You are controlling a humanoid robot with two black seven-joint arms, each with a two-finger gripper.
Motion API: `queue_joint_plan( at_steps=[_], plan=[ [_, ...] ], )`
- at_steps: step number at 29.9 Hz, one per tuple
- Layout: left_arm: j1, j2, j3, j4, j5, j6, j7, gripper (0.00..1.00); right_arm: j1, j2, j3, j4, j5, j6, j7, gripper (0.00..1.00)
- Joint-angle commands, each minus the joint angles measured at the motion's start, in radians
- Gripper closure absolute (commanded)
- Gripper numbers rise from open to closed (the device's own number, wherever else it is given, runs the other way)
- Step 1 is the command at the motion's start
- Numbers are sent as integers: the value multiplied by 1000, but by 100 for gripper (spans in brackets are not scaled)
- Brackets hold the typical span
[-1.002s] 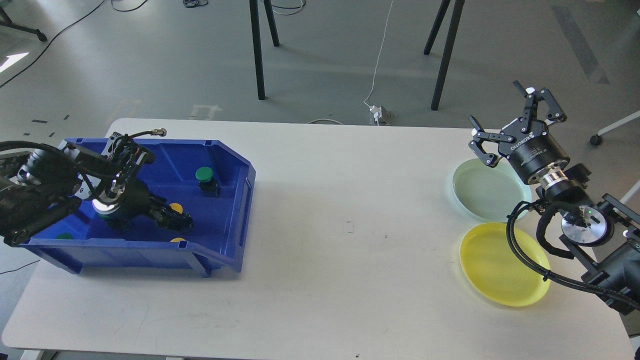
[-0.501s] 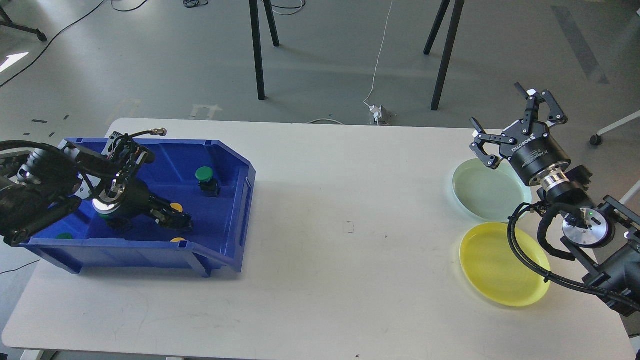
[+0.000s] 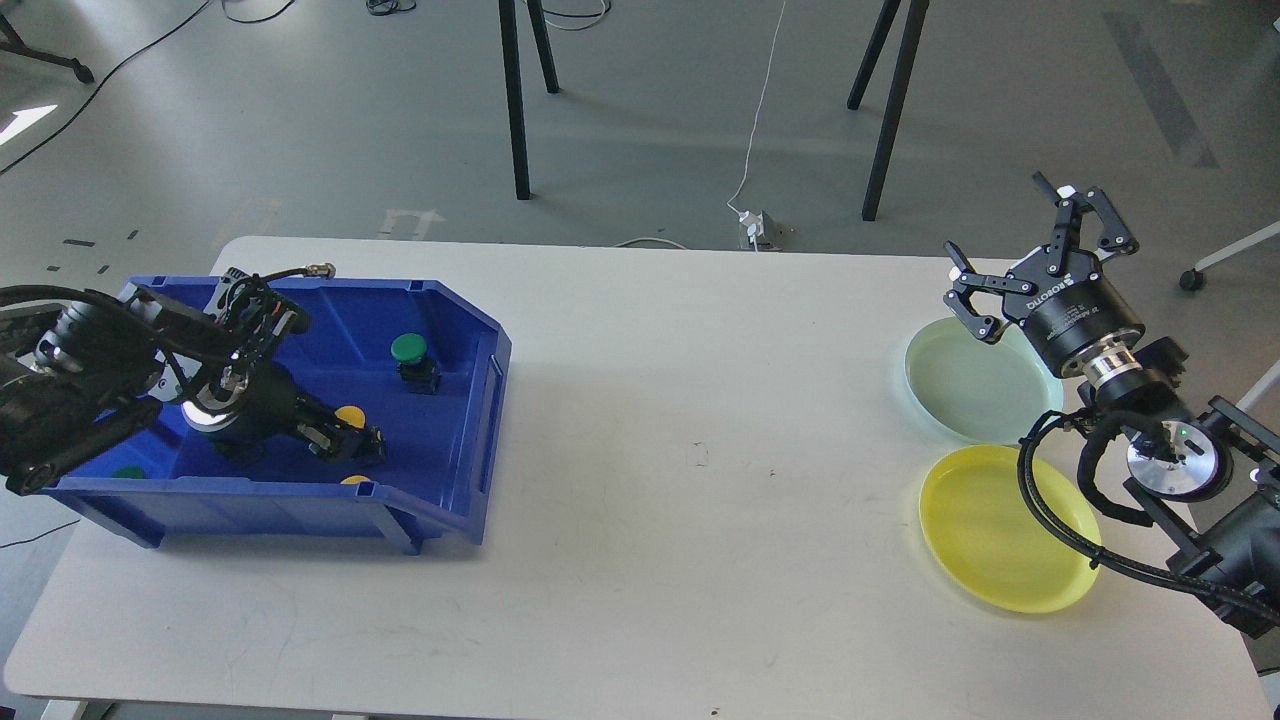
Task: Pass button and place on color plate
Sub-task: 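Grasp a yellow-topped button in the bin with the left gripper, then lift the button and extend the left gripper toward the right gripper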
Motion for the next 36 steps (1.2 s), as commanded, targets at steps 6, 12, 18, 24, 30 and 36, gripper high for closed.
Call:
queue_joint_plan(
  at_steps=[6, 12, 18, 24, 30, 36],
  plan=[
    [-26, 32, -16, -66, -7, 0, 0, 88, -2, 0, 1, 0, 0, 0, 0, 1],
    [-64, 204, -78, -252, -10, 0, 0, 88, -3, -3, -5, 0, 0, 0, -2, 1],
    [-65, 363, -219, -411, -13, 0, 0, 88, -32, -6, -4, 11, 2, 0, -5, 1],
    [-52, 523, -291, -574, -183, 0, 0, 88, -34, -18, -13, 18, 2, 0, -15, 1],
    [-52, 522, -339, -642, -465, 0, 0, 87, -22, -51, -49, 101, -35, 0, -14, 1],
    [-46, 275, -363, -616, -743, 0, 0, 86, -8, -115, -98, 259, -176, 0, -9, 1]
  ],
)
